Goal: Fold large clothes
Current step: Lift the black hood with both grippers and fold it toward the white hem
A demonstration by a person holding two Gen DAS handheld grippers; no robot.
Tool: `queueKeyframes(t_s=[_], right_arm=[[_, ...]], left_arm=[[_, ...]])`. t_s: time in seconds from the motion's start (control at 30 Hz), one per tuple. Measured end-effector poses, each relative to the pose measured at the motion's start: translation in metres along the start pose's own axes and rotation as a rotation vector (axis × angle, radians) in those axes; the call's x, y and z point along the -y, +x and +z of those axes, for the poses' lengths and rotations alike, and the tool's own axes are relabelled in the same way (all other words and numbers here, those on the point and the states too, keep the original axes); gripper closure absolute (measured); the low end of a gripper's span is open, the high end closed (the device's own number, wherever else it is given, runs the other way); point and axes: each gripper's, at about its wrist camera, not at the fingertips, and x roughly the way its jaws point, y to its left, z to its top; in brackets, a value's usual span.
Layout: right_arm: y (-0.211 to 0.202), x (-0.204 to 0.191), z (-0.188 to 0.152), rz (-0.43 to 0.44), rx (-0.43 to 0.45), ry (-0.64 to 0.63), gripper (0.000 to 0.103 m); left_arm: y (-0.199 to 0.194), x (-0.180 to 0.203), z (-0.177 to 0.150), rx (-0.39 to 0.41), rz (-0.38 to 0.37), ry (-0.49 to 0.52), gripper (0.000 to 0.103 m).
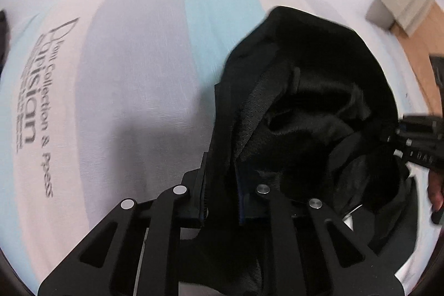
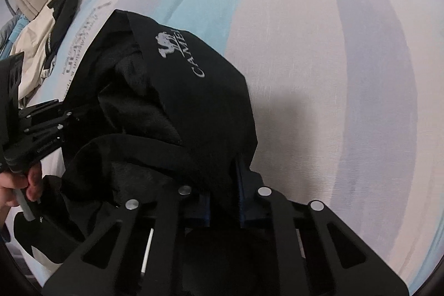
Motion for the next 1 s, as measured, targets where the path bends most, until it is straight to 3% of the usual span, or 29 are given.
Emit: queueKeyframes(t_s=[0.27,0.6,1.0], right_arm=[[-0.048,-0.005,-0.020,-0.053,0.088,0.022,0.100],[-0.097,-0.013,-0.061,-0.066,0.136,0.027,0.101],[-0.157,-0.031,-0.121,-0.091,0.184,-0.028,0.101]], left_arm=[[-0.056,0.014,-0.018,0.078,0.000,0.011,0.089],[-0.101,0.047,-0.036,0.123,0.022,0.016,0.089],[-0.154,0.077,-0.089,0.151,0.010,0.071,0.089]])
